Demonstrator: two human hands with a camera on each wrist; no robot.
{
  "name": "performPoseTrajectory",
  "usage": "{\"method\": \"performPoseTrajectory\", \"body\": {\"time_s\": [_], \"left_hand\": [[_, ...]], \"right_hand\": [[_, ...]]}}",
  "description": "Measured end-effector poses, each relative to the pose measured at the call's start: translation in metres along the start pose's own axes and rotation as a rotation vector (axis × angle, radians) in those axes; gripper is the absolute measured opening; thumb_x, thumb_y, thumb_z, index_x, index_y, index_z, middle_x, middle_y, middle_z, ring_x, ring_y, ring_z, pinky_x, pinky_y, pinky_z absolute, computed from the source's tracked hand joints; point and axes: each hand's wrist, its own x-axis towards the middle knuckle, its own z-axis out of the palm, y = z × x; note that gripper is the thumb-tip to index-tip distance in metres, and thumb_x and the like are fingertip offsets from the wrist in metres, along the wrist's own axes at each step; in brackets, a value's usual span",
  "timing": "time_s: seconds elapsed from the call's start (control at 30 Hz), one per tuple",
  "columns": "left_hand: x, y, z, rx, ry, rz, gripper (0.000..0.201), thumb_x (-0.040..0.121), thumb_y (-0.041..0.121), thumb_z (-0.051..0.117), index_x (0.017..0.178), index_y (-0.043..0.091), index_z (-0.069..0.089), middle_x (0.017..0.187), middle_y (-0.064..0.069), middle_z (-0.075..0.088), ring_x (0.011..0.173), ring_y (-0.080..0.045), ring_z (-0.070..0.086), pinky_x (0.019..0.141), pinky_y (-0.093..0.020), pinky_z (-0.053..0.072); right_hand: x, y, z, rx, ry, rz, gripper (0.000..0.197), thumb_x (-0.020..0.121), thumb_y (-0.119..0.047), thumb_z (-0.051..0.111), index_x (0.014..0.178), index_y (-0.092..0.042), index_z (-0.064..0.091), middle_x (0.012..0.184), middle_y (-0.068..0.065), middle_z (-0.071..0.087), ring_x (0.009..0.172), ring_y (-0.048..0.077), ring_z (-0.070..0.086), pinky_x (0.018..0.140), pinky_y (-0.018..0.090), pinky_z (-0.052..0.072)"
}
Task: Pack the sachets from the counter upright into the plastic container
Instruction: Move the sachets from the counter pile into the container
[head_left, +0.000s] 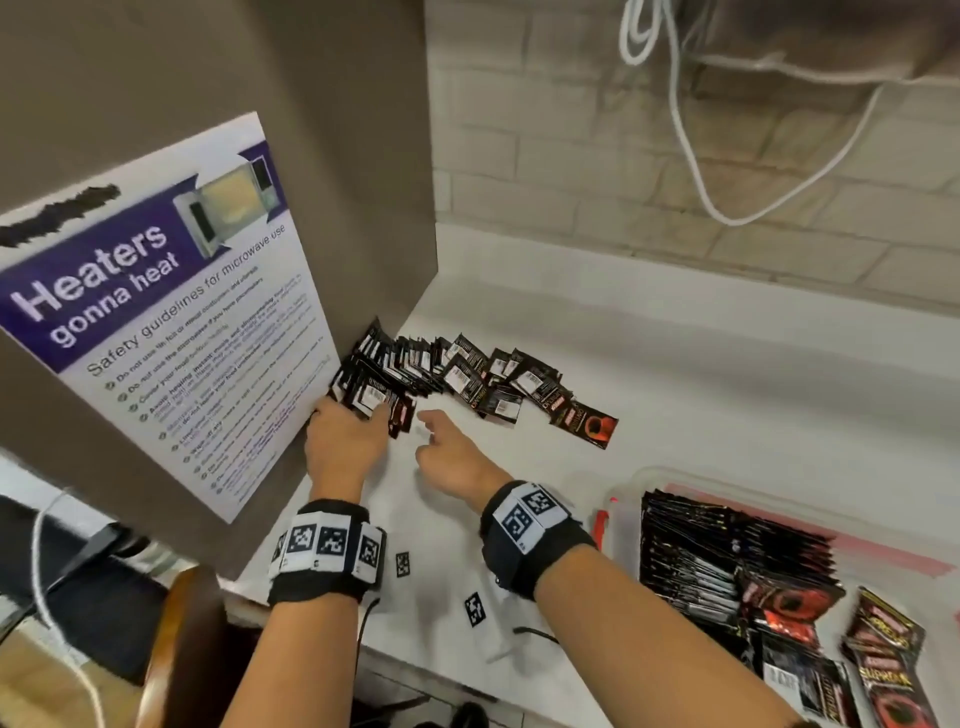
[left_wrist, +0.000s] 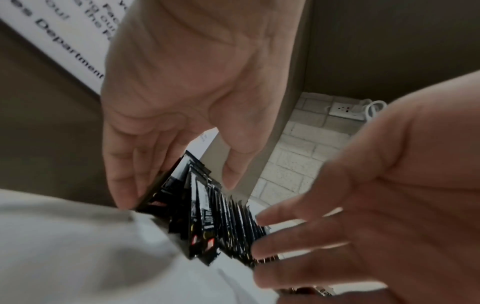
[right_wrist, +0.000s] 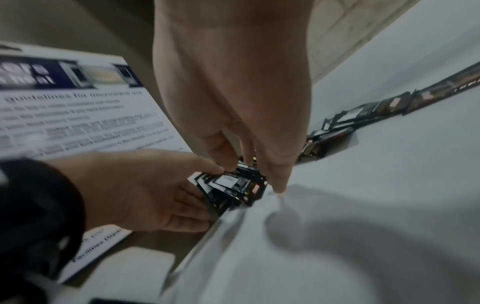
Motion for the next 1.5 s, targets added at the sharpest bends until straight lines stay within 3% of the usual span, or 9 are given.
{"method": "performPoseTrajectory", "body": {"time_s": [0.13,0.27,0.37,0.5,0.8,0.97,1.1,1.23,1.5], "left_hand": [[0.005,0.000,0.008,-0.076,0.006,-0.020,0.062,0.090,0.035,0.071,0.132,-0.003,0.046,0.128,-0.023,0.059,0.120,-0.039,0.056,0.099,-0.043,0.045],[0.012,0.003,0.015,-0.132,0.019,-0.041,0.065,0.091,0.033,0.071,0.138,-0.001,0.040,0.133,-0.021,0.057,0.123,-0.037,0.054,0.101,-0.043,0.045],[0.021,0.004,0.021,-0.130,0.003,-0.045,0.067,0.092,0.036,0.069,0.140,0.000,0.040,0.138,-0.020,0.054,0.127,-0.036,0.052,0.105,-0.044,0.043],[0.033,0.002,0.025,-0.149,-0.016,-0.044,0.057,0.093,0.036,0.067,0.135,0.003,0.048,0.134,-0.019,0.058,0.126,-0.036,0.053,0.105,-0.042,0.042],[0.035,-0.001,0.028,-0.096,0.090,-0.034,0.037,0.088,0.038,0.066,0.109,0.007,0.069,0.104,-0.014,0.071,0.101,-0.034,0.064,0.086,-0.036,0.049],[0.021,0.005,0.015,-0.200,0.155,0.069,0.021,0.081,0.041,0.067,0.076,0.021,0.063,0.075,0.001,0.066,0.080,-0.027,0.065,0.072,-0.032,0.049],[0.006,0.017,0.003,-0.373,0.055,0.159,0.015,0.072,0.038,0.065,0.071,0.023,0.066,0.071,0.007,0.068,0.074,-0.017,0.066,0.064,-0.028,0.047],[-0.013,0.034,0.003,-0.483,-0.105,0.310,0.008,0.067,0.029,0.065,0.068,0.022,0.069,0.064,0.009,0.068,0.066,-0.012,0.065,0.065,-0.029,0.051],[-0.045,0.065,0.020,-0.535,-0.161,0.412,0.008,0.083,0.025,0.066,0.089,0.026,0.072,0.076,0.019,0.072,0.072,0.006,0.066,0.057,-0.008,0.045]], "right_hand": [[0.024,-0.001,0.008,0.010,0.001,-0.026,0.068,0.096,0.003,0.043,0.158,-0.012,0.020,0.161,0.012,0.029,0.148,0.026,0.029,0.123,0.039,0.023],[0.043,0.001,0.011,0.025,0.008,-0.102,0.062,0.092,0.008,0.049,0.151,-0.004,0.033,0.149,0.019,0.045,0.137,0.029,0.042,0.100,0.011,0.029],[0.051,-0.002,0.017,0.043,-0.019,-0.094,0.074,0.091,0.009,0.053,0.157,-0.011,0.025,0.155,0.014,0.040,0.143,0.027,0.037,0.119,0.032,0.028],[0.057,0.000,0.019,0.106,-0.017,-0.075,0.074,0.088,0.006,0.056,0.154,-0.017,0.031,0.150,0.012,0.046,0.139,0.027,0.043,0.118,0.044,0.034],[0.046,-0.002,0.006,0.168,-0.045,-0.101,0.063,0.087,0.017,0.047,0.146,-0.004,0.040,0.147,0.015,0.048,0.135,0.025,0.047,0.110,0.040,0.043],[0.037,-0.009,-0.001,0.430,0.128,-0.095,0.048,0.093,0.015,0.046,0.137,-0.003,0.049,0.138,0.022,0.049,0.098,0.016,0.057,0.076,0.021,0.055],[0.026,-0.019,-0.009,0.569,0.173,-0.145,0.043,0.099,-0.003,0.045,0.139,-0.015,0.050,0.135,0.014,0.056,0.110,0.020,0.058,0.102,0.043,0.048],[0.016,-0.025,-0.022,0.580,0.253,-0.215,0.042,0.103,-0.031,0.047,0.145,-0.026,0.048,0.137,-0.002,0.058,0.126,0.012,0.054,0.113,0.039,0.039],[-0.006,-0.016,-0.042,0.511,0.354,-0.236,0.031,0.106,-0.033,0.043,0.121,-0.012,0.060,0.120,0.010,0.066,0.117,0.026,0.061,0.111,0.050,0.042]]}}
